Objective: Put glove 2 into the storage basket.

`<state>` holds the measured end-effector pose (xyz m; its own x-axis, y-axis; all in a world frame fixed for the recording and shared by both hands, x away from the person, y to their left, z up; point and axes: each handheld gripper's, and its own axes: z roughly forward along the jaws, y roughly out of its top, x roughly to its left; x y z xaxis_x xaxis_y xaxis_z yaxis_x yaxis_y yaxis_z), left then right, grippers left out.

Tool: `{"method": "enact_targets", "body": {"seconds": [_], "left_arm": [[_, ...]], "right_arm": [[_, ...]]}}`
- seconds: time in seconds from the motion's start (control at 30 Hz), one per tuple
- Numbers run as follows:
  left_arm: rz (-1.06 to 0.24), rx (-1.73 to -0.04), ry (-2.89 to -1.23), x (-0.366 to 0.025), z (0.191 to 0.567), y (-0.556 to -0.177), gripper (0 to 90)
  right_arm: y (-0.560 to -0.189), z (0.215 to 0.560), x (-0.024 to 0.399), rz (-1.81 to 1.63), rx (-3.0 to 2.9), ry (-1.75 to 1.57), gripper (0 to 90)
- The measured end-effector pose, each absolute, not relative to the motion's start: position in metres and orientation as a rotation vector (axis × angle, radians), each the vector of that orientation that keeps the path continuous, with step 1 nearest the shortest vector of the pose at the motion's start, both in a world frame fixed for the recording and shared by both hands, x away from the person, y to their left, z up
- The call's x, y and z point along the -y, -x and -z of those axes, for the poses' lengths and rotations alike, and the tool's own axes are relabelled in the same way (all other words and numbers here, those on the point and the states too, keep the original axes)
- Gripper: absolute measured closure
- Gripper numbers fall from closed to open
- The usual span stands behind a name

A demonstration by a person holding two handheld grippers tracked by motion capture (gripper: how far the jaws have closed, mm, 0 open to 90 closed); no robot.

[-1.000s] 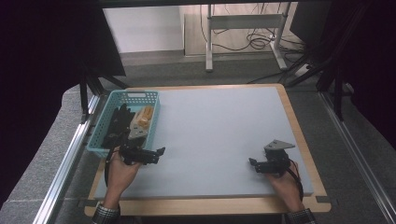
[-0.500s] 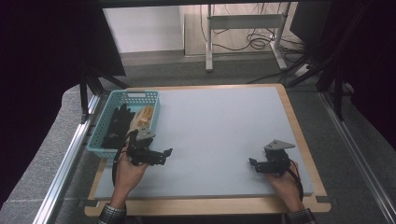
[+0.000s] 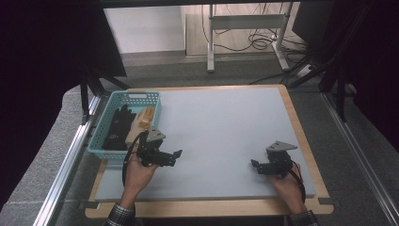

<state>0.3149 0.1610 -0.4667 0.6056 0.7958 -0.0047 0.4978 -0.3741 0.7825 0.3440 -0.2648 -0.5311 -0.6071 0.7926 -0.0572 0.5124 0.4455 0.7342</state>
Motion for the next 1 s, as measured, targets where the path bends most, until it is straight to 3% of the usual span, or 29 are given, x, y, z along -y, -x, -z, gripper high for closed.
{"method": "enact_targets", "body": {"seconds": [1.0], "left_arm": [[-0.425, -0.935, -2.053, -0.116, 0.478, -0.327, 0.1]], "right_arm": [[-0.344, 0.531, 0.265, -0.973, -2.308, -1.104, 18.8]]}}
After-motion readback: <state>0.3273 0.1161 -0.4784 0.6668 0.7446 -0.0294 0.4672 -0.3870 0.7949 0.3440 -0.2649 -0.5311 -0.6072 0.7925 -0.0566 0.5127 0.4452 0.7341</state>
